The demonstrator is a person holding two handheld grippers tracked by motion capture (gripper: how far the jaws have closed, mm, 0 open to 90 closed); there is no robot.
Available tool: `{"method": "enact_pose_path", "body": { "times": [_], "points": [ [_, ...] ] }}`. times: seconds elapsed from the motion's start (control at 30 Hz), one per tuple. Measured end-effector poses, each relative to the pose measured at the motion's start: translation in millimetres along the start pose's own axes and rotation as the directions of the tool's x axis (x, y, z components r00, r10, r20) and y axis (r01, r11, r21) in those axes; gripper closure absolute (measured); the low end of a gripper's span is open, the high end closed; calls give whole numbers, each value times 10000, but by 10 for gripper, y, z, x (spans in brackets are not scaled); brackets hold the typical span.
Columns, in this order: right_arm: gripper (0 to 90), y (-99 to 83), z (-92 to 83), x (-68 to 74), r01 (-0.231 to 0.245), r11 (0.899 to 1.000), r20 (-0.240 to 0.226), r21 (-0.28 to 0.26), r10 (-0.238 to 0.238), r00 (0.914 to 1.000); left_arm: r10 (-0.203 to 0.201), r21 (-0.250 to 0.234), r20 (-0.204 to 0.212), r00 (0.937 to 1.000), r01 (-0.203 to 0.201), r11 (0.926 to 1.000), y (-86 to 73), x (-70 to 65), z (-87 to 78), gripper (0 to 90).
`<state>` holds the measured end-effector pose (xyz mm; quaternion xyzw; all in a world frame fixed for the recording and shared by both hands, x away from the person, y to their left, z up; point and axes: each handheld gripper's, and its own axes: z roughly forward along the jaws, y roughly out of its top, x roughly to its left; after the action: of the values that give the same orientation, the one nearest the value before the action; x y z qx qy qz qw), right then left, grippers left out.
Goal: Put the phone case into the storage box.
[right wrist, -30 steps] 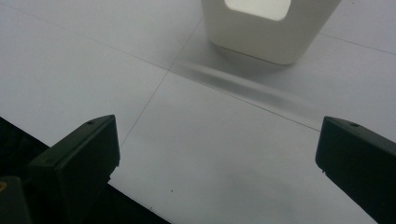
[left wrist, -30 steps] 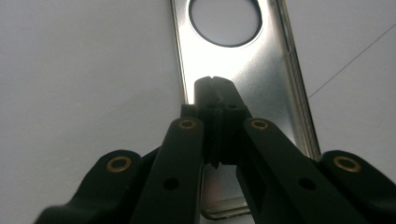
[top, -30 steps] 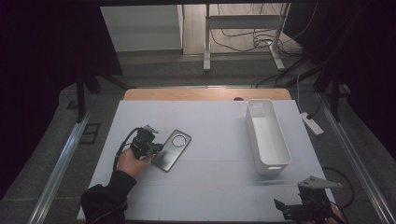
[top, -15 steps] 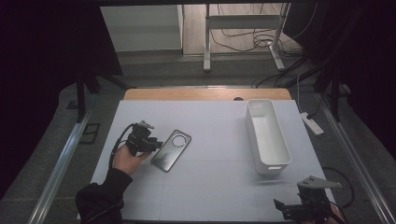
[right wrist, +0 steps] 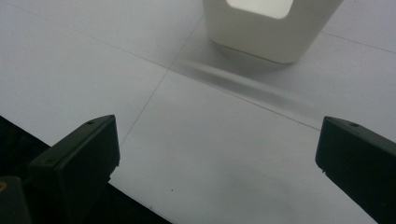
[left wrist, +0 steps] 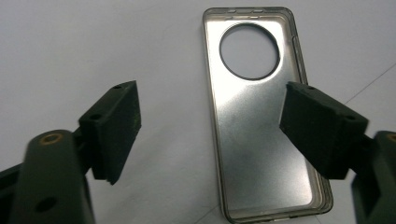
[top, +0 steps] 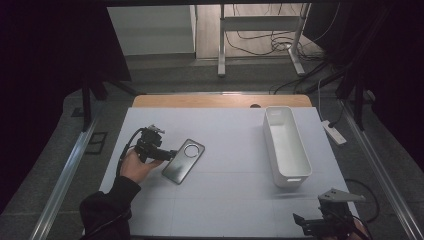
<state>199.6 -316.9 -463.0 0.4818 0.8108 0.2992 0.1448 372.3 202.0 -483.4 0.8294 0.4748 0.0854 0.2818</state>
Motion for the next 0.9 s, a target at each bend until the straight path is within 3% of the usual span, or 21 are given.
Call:
{"method": "enact_pose_path", "body": {
  "times": [0.13, 0.3, 0.67, 0.9],
  "points": [
    [2, 0, 2, 1, -10, 10000, 0, 0, 10, 10000, -121, 122, 34, 9999, 120, 9999, 29, 31, 16, 73],
    [2, 0, 3, -1, -16, 10000, -7, -2, 16, 10000, 290, 595, -1, 9996, -289, 9978, 74, 31, 65, 0],
    [2, 0, 1, -3, -13, 10000, -23, 8, 13, 10000, 633, 1292, 49, 9980, -635, 9896, 143, 21, 169, 0],
    [2, 0, 1, -3, -11, 10000, -28, 15, 11, 10000, 862, 1858, 46, 9963, -855, 9789, 187, -29, 274, 0]
  ]
}}
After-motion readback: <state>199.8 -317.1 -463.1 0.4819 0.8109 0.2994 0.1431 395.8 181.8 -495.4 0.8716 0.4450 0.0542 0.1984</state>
